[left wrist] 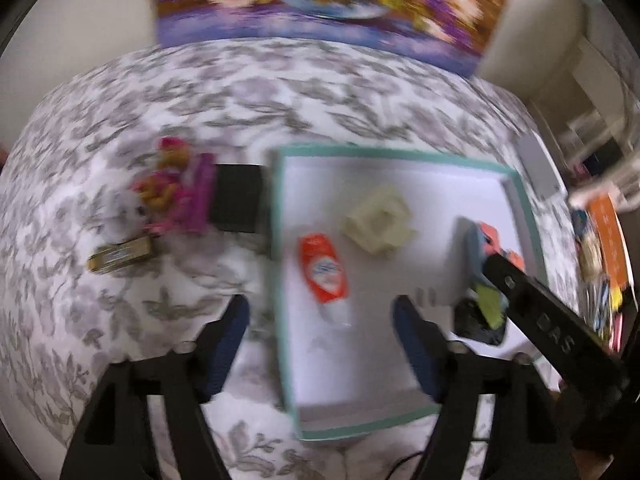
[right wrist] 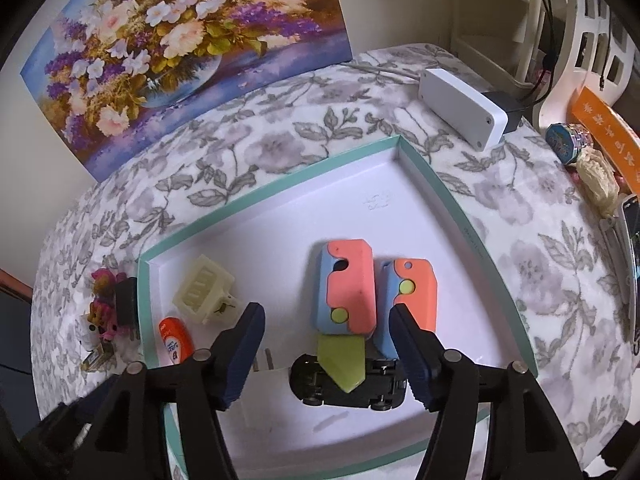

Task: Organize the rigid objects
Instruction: 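Carry the charger cube and toy knife into the white tray and open both tools, then move both tools back toward the object pile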

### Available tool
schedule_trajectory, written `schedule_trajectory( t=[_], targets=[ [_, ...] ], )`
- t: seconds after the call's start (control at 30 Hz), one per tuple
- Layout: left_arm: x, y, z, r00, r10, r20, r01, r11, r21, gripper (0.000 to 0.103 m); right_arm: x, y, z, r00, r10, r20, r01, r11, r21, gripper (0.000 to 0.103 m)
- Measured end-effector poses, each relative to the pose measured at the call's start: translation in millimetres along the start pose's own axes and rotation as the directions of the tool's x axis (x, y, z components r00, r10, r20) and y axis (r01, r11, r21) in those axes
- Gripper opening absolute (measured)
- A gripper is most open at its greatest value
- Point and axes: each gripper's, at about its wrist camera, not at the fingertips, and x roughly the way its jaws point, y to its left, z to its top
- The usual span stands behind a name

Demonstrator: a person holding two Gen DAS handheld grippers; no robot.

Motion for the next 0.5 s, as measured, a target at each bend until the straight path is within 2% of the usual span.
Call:
schedule_trajectory(
  t=[0.13, 0.3, 0.37, 0.5],
  targets=[
    [-2.5, 30.7, 4.8, 0.998, 0.062, 0.012, -0.061, 0.996, -0.07, 0.08, 2.0, 8.5, -3.9, 1.0, -0.008, -0.01, 0.008, 1.0, -0.021, 0.078],
    [-2.2, 65.4, 7.5, 0.991, 0.134, 0.018, -0.13, 0.981, -0.143, 0.087, -0.1, 25.0, -9.2, 1.0, -0.015, 0.001, 0.015, 0.998, -0.064, 0.094],
    [-1.8, 74.9, 8.8, 0.989, 0.146, 0.019, -0.141, 0.977, -0.163, 0.095, -0.1, 32.6, -11.9, 1.0, -0.015, 0.003, 0.015, 0.997, -0.081, 0.102],
    [-3.2, 97.5, 10.4, 0.982, 0.185, 0.033, -0.173, 0.96, -0.221, 0.097, 0.7, 47.6, -17.7, 1.0, -0.013, 0.0, 0.013, 0.994, -0.111, 0.103]
  ],
)
